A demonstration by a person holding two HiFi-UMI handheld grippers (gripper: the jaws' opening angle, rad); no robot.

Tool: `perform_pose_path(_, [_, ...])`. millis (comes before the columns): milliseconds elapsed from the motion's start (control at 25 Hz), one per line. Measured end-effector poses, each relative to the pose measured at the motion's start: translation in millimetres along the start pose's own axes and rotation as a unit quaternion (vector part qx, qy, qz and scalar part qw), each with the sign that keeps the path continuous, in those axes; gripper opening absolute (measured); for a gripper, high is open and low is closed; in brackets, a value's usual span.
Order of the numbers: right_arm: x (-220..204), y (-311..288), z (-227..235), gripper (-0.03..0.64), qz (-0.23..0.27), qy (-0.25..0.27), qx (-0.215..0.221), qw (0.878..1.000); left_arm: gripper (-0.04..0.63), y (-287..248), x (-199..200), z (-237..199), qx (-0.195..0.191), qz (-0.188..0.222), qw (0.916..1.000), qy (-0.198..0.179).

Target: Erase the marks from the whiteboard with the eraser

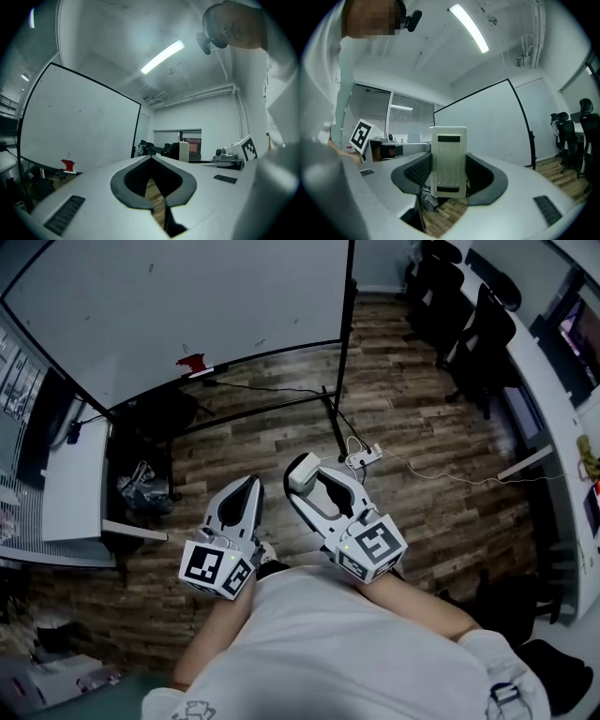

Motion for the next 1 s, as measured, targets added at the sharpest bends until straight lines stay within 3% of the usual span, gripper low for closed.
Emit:
perform_pose_path(240, [-3.2, -44.3, 6.4, 0.233, -0.008, 0.007, -0.001, 1.000, 0.007, -11.9, 3.0, -39.7, -0.011, -0.001, 0.9999, 0.005])
perform_pose_path(600, [4.9, -149.7, 13.8, 0.233, -0.008, 0.002, -0.005, 1.000, 0.006, -42.7, 33.1, -132.7, -0.047, -0.003, 0.9989, 0.000])
perform_pose_path(1000, [-6.1, -238.7, -4.1, 0.233, -0.013, -0.014, -0.003, 1.000, 0.006, -32.0, 42.5, -219.6, -0.052, -0.010, 0.9986, 0.003])
Point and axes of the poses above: the fingertips, and each gripper's own axes: y backward along the fingers, z to its right, x out of its top, the point moved 10 cm from there along y, backward along the fingers, and after that the axes turned 11 degrees about x, right-handed, at the moved point
